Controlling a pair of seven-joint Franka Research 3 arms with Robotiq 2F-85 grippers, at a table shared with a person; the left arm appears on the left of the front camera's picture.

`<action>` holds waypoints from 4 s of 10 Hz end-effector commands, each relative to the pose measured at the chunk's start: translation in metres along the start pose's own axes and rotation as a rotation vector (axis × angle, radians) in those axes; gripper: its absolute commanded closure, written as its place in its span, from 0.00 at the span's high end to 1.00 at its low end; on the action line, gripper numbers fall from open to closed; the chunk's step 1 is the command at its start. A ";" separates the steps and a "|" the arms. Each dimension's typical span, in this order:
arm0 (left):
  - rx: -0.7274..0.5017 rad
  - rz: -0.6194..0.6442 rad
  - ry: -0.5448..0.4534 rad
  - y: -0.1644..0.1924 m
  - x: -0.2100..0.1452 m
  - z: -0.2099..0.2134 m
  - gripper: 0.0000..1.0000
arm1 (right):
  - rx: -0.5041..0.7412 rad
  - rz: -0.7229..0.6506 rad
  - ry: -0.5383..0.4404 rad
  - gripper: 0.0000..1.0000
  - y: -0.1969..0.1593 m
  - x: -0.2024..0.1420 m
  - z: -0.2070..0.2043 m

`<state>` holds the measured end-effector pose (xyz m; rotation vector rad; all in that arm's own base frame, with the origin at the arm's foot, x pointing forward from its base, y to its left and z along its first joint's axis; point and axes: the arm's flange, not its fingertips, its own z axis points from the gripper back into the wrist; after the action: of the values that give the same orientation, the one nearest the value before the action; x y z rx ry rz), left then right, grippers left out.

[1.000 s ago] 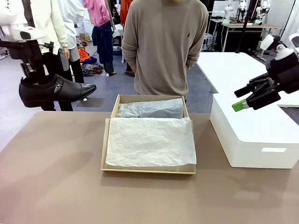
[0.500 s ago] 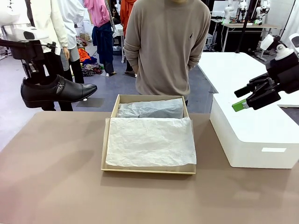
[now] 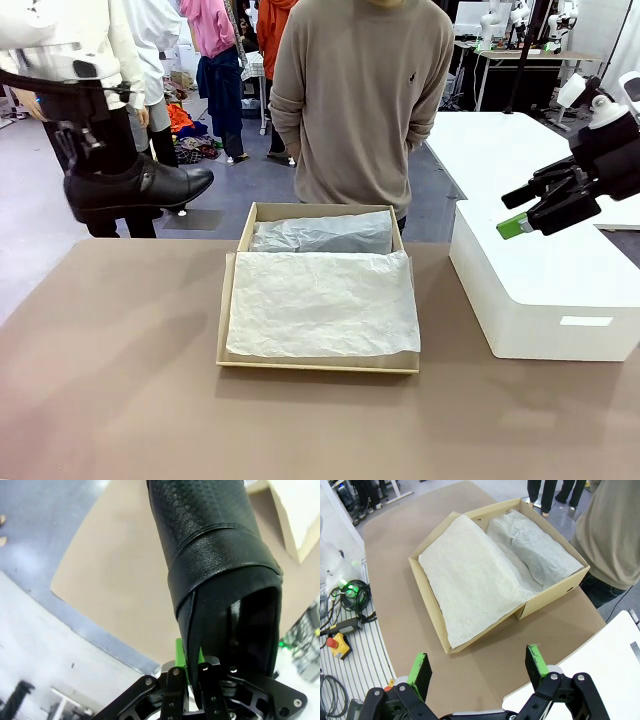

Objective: Pack the shoes into the box.
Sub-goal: Place the other shoe of the Shoes into the Shoes Box.

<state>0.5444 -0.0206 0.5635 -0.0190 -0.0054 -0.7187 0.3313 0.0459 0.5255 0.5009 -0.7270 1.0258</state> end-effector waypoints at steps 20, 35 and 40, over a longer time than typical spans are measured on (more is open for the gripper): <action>0.169 1.205 -0.104 -0.186 0.127 0.039 0.00 | 0.016 0.023 -0.034 1.00 -0.003 0.001 -0.001; 0.179 1.604 -0.257 -0.264 0.172 0.025 0.00 | 0.016 0.023 -0.034 1.00 -0.003 0.001 -0.001; 0.110 1.849 -0.251 -0.315 0.215 0.015 0.00 | 0.016 0.023 -0.034 1.00 -0.003 0.001 -0.001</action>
<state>0.4930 -0.3876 0.5790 -0.0254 -0.2095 1.0666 0.3312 0.0458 0.5256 0.5005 -0.7271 1.0261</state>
